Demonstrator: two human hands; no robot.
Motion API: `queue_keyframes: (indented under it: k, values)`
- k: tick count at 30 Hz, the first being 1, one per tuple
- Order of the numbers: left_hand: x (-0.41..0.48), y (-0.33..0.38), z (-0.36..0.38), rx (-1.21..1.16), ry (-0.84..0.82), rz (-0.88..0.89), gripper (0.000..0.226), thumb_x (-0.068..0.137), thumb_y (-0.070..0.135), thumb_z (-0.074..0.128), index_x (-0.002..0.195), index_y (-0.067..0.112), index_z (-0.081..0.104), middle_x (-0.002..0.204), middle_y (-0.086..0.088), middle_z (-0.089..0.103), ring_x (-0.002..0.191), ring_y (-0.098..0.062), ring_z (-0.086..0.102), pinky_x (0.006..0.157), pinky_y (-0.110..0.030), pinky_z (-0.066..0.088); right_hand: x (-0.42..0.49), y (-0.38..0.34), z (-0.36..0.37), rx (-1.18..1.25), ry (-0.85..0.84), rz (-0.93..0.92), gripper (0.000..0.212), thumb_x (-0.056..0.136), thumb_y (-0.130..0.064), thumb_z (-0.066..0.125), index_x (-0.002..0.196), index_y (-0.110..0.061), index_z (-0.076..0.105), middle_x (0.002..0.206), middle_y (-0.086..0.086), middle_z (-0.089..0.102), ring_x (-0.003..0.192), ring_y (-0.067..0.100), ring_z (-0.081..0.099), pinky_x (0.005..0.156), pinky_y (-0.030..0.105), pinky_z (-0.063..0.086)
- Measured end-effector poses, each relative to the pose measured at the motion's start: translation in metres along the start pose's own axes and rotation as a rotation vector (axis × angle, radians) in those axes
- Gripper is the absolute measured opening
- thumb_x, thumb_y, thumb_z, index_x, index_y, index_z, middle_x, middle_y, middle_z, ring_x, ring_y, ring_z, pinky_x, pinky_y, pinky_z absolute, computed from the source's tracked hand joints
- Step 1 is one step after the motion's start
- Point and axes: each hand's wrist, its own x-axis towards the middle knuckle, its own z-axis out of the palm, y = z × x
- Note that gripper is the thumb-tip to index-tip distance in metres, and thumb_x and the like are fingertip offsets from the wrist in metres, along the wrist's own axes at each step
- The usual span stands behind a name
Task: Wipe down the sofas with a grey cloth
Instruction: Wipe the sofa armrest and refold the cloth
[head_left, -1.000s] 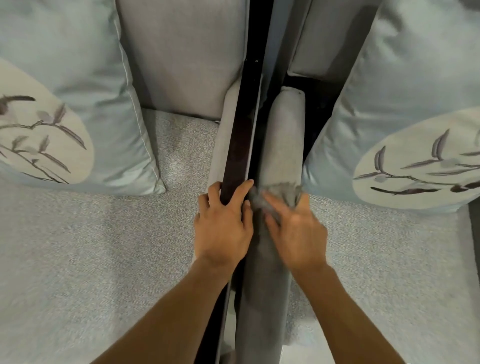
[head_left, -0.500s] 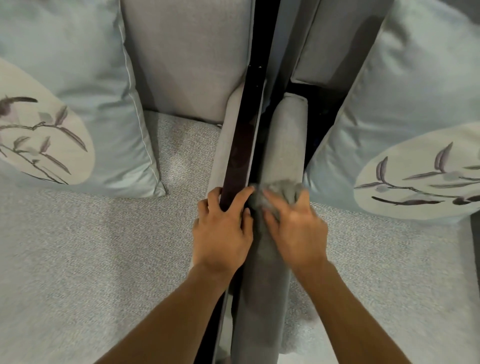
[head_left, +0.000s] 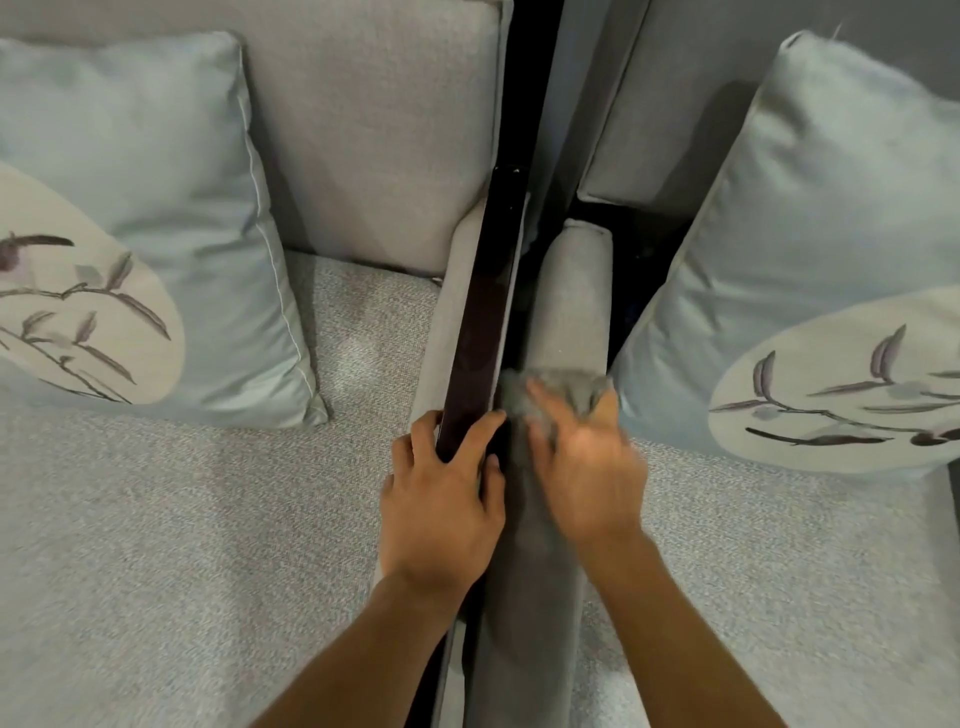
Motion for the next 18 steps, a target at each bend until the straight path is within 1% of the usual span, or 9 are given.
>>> queue_keyframes:
  k: [3,5,7,8,10,13,15,17,18]
  values:
    - [0.001,0.000,0.001,0.002,0.001,0.006,0.047,0.100,0.044,0.045,0.145,0.053,0.035,0.140,-0.003,0.039,0.118,-0.026,0.045,0.082,-0.046,0.057,0.038,-0.003,0.003,0.027,0.026,0.102,0.042,0.100,-0.053,0.045,0.142,-0.050,0.045,0.116,0.008,0.042,0.077,0.024,0.061,0.063,0.034,0.052]
    - [0.000,-0.001,0.000,0.001,0.003,0.005,0.048,0.099,0.044,0.046,0.145,0.053,0.036,0.140,-0.003,0.040,0.118,-0.025,0.045,0.082,-0.046,0.057,0.018,-0.001,0.003,-0.003,0.082,0.083,0.044,0.098,-0.054,0.046,0.141,-0.048,0.048,0.113,0.008,0.046,0.073,0.021,0.060,0.057,0.030,0.049]
    - [0.000,-0.001,-0.001,0.003,-0.004,0.001,0.048,0.099,0.044,0.046,0.145,0.054,0.035,0.140,-0.003,0.041,0.118,-0.025,0.045,0.083,-0.046,0.057,-0.021,0.006,-0.002,0.033,0.017,0.080,0.044,0.098,-0.057,0.042,0.142,-0.049,0.046,0.119,0.009,0.048,0.070,0.019,0.061,0.051,0.027,0.047]
    - [0.000,0.000,-0.002,0.003,-0.006,0.001,0.049,0.099,0.044,0.046,0.145,0.054,0.035,0.140,-0.003,0.041,0.119,-0.025,0.045,0.084,-0.046,0.057,-0.038,0.011,-0.005,0.058,-0.036,0.094,0.044,0.098,-0.058,0.039,0.141,-0.052,0.045,0.125,0.008,0.048,0.071,0.019,0.063,0.051,0.027,0.048]
    - [0.000,0.001,-0.003,0.005,-0.010,0.008,0.049,0.099,0.044,0.047,0.145,0.054,0.035,0.139,-0.003,0.041,0.120,-0.024,0.045,0.084,-0.045,0.057,-0.048,0.019,-0.008,0.075,-0.084,0.125,0.044,0.098,-0.060,0.035,0.140,-0.054,0.044,0.129,0.007,0.049,0.070,0.020,0.065,0.051,0.028,0.049]
    - [0.001,0.001,-0.002,-0.002,-0.008,0.000,0.050,0.098,0.042,0.051,0.145,0.053,0.037,0.138,-0.003,0.042,0.118,-0.024,0.046,0.082,-0.045,0.057,-0.006,0.020,-0.004,0.076,-0.011,0.108,0.043,0.099,-0.058,0.037,0.141,-0.051,0.046,0.128,0.014,0.051,0.067,0.025,0.065,0.054,0.031,0.049]
    - [0.001,0.000,-0.001,-0.005,-0.006,0.004,0.050,0.098,0.042,0.051,0.145,0.052,0.037,0.137,-0.004,0.042,0.118,-0.025,0.046,0.081,-0.045,0.057,0.037,0.015,-0.004,0.075,0.060,0.145,0.044,0.101,-0.057,0.038,0.144,-0.049,0.043,0.129,0.017,0.051,0.077,0.032,0.067,0.062,0.036,0.053]
    - [0.001,0.001,-0.001,0.003,-0.007,0.009,0.049,0.098,0.043,0.049,0.145,0.052,0.037,0.138,-0.004,0.041,0.118,-0.025,0.046,0.081,-0.046,0.058,0.069,0.015,-0.007,0.127,0.067,0.227,0.046,0.102,-0.057,0.035,0.147,-0.050,0.039,0.136,0.017,0.049,0.097,0.037,0.065,0.076,0.041,0.054]
    - [0.001,0.001,-0.001,0.005,-0.010,0.008,0.049,0.098,0.043,0.049,0.145,0.052,0.037,0.138,-0.004,0.041,0.118,-0.025,0.046,0.080,-0.047,0.058,0.072,0.015,-0.009,0.145,0.066,0.247,0.047,0.102,-0.058,0.035,0.147,-0.050,0.038,0.140,0.017,0.047,0.104,0.037,0.064,0.080,0.042,0.054]
